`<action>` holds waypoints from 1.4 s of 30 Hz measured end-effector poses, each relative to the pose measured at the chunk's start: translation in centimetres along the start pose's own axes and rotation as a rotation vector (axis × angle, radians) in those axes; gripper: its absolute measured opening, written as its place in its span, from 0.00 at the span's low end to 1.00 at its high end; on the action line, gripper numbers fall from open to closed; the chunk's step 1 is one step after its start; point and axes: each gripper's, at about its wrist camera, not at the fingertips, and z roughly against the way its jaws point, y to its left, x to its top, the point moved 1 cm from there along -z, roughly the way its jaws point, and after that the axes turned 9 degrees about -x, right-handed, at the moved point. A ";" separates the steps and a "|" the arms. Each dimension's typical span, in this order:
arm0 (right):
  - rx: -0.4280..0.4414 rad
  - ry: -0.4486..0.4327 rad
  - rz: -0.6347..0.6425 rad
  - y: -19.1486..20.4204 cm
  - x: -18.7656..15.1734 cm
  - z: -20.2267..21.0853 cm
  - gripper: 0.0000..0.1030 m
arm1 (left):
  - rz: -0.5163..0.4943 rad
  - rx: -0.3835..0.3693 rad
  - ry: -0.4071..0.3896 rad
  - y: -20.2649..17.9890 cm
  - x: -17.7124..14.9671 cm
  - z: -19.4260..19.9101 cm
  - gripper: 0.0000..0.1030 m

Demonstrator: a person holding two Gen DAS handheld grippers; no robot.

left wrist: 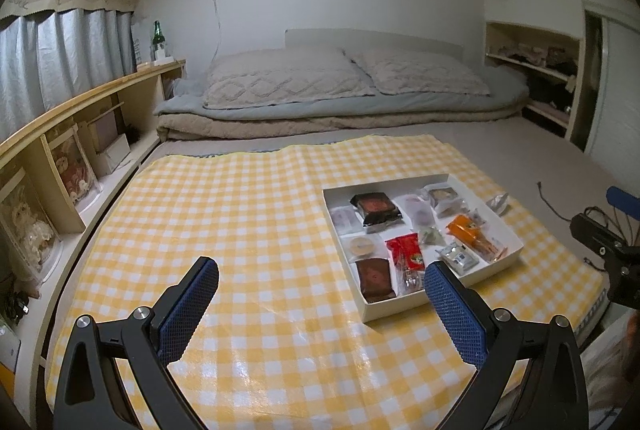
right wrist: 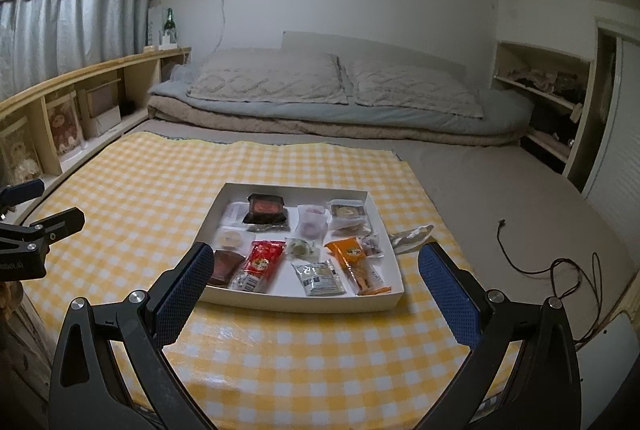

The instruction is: Organize snacks

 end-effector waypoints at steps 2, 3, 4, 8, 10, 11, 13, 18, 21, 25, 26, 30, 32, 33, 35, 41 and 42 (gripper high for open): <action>-0.002 0.003 0.003 0.0 -0.1 -0.1 1.00 | -0.003 0.002 0.001 0.0 0.0 0.0 1.00; -0.001 0.005 0.003 0.0 -0.1 -0.1 1.00 | -0.002 0.001 0.001 0.0 0.0 -0.2 1.00; 0.000 0.005 0.003 0.0 -0.1 -0.1 1.00 | -0.001 0.000 0.001 0.0 0.0 0.0 1.00; 0.000 0.004 -0.002 0.0 -0.1 -0.2 1.00 | 0.002 -0.010 0.005 -0.1 0.1 -0.1 1.00; 0.002 0.003 -0.010 0.0 -0.1 -0.2 1.00 | 0.002 -0.010 0.005 -0.2 0.1 -0.1 1.00; 0.003 0.003 -0.013 0.0 0.0 -0.2 1.00 | 0.002 -0.009 0.005 -0.2 0.1 -0.1 1.00; 0.003 0.004 -0.019 0.1 0.0 -0.1 1.00 | 0.003 -0.008 0.006 -0.2 0.1 -0.1 1.00; 0.006 0.003 -0.025 0.1 -0.1 -0.1 1.00 | 0.006 -0.009 0.007 -0.2 0.1 -0.2 1.00; 0.005 0.003 -0.024 0.1 -0.1 0.0 1.00 | 0.008 -0.008 0.006 -0.3 0.2 -0.2 1.00; 0.003 0.002 -0.025 0.2 -0.1 0.0 1.00 | 0.003 -0.005 0.004 -0.5 0.1 -0.2 1.00; 0.003 0.003 -0.026 0.2 -0.1 0.0 1.00 | 0.002 -0.003 0.003 -0.6 0.1 -0.2 1.00; 0.002 0.004 -0.024 0.2 -0.1 0.1 1.00 | 0.003 0.000 0.002 -0.8 0.1 -0.1 1.00; 0.002 0.003 -0.025 0.2 -0.1 0.1 1.00 | 0.003 -0.001 0.002 -0.7 0.1 -0.2 1.00; 0.002 0.003 -0.024 0.2 -0.1 0.1 1.00 | 0.003 -0.001 0.002 -0.7 0.1 -0.1 1.00; 0.002 0.003 -0.024 0.2 -0.1 0.1 1.00 | 0.003 -0.001 0.002 -0.7 0.0 -0.2 1.00; 0.000 0.005 -0.021 0.2 -0.2 0.0 1.00 | 0.010 0.004 0.000 -1.0 -0.1 0.0 1.00; -0.001 0.004 -0.020 0.2 -0.2 0.1 1.00 | 0.011 0.005 -0.001 -1.1 -0.1 0.0 1.00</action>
